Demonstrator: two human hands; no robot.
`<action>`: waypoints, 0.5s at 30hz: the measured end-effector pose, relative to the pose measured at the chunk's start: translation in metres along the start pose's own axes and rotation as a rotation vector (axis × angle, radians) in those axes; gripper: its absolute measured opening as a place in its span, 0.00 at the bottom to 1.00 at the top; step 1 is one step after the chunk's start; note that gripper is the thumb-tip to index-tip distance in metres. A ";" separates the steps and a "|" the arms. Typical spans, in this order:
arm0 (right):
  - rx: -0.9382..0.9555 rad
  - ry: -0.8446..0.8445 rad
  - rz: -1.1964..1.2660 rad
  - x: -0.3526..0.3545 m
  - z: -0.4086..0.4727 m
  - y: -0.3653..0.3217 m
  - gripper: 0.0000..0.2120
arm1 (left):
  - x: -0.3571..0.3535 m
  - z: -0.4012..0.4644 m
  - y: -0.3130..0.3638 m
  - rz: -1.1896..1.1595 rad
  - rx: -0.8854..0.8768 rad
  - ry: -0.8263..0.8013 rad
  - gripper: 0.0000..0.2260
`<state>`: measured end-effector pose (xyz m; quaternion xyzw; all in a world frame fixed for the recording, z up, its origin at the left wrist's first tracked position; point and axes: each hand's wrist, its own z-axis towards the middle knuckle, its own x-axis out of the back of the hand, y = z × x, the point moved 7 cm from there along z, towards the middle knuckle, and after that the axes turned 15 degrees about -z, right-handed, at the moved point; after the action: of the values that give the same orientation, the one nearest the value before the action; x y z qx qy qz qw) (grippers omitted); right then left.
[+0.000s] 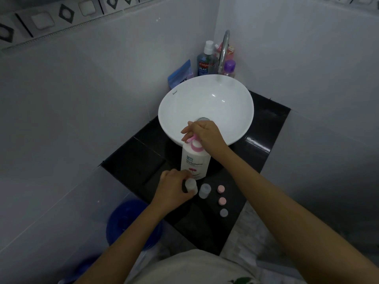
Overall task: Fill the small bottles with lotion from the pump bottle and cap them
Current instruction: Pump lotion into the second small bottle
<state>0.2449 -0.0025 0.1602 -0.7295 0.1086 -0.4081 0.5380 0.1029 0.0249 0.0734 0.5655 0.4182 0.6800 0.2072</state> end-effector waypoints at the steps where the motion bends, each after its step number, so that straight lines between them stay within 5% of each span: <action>1: 0.004 -0.003 0.002 0.000 0.000 0.000 0.16 | -0.004 0.001 -0.003 0.063 0.007 -0.016 0.14; 9: 0.002 0.001 0.000 0.000 -0.001 -0.001 0.17 | -0.022 0.004 -0.015 0.274 0.031 -0.136 0.10; 15: 0.000 0.004 -0.013 0.000 -0.002 -0.002 0.17 | -0.024 0.004 -0.014 0.325 -0.029 -0.112 0.21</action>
<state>0.2430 -0.0032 0.1617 -0.7295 0.1052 -0.4129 0.5351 0.1109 0.0156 0.0481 0.6597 0.2991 0.6779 0.1257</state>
